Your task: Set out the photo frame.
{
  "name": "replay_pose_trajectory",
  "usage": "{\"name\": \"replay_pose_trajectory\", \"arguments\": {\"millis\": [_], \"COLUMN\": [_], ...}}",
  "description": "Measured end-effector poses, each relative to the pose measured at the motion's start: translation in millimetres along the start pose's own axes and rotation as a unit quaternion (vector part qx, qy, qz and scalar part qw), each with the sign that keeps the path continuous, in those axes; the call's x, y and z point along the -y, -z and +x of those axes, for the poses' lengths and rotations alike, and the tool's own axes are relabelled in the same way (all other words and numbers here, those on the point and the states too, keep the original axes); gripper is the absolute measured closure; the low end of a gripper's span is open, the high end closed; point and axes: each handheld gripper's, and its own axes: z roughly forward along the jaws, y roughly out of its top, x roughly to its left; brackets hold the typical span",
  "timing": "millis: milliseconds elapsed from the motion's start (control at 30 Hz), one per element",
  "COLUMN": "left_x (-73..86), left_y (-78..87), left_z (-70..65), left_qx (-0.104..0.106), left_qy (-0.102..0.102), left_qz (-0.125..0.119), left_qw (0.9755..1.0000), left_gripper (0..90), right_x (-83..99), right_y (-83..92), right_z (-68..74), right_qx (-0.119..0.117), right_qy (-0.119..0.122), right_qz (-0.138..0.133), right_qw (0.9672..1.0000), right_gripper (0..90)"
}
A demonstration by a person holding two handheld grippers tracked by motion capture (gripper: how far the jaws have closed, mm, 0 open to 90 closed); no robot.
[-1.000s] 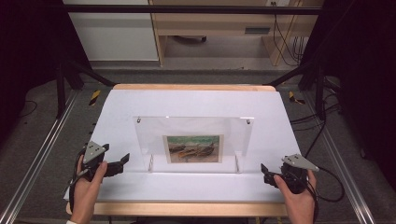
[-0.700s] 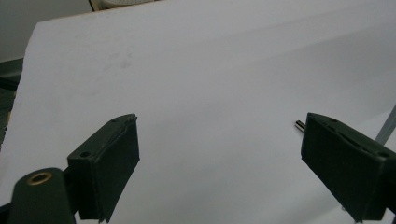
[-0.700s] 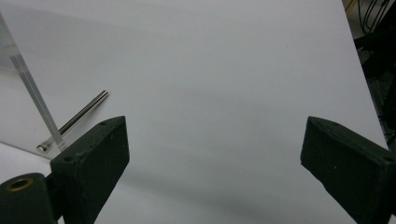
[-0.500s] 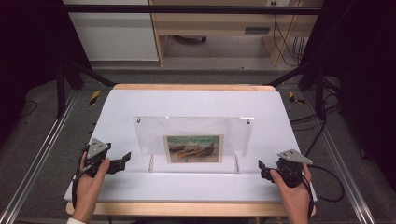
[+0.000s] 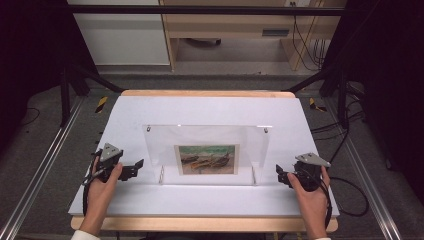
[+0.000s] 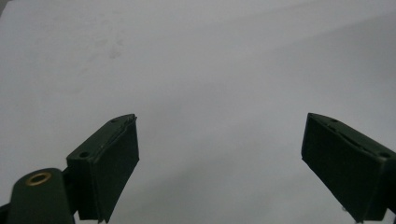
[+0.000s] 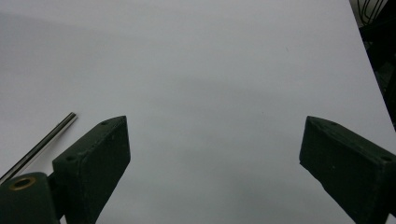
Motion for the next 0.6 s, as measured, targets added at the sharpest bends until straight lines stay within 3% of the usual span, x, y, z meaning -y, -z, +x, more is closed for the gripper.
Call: {"name": "replay_pose_trajectory", "arguments": {"millis": [200, 367, 533, 600], "left_x": [-2.9, -2.7, -2.7, -2.3], "left_y": [-7.5, -15.1, -18.1, -19.2], "left_z": [2.7, 7.3, 13.0, 15.0], "left_qx": [-0.002, -0.003, -0.002, 0.001], "left_qy": [-0.002, 0.009, 0.017, 0.026], "left_qz": [-0.003, -0.003, 0.001, 0.005], "left_qw": [1.0, 0.9999, 0.9998, 0.9997], "left_gripper": [10.6, 10.6, 10.6, 10.6], "right_x": [-7.7, -12.5, -17.3, -22.3], "right_y": [-10.7, -18.5, -27.7, -34.7], "right_z": [-0.4, 1.2, 0.2, -2.0], "right_qx": [0.01, 0.022, 0.02, 0.01], "right_qy": [0.002, 0.01, 0.006, -0.006], "right_qz": [-0.002, -0.001, 0.003, 0.016], "right_qw": [1.0, 0.9997, 0.9998, 0.9998], "right_gripper": [9.6, 10.8, 11.1, 11.7]}}
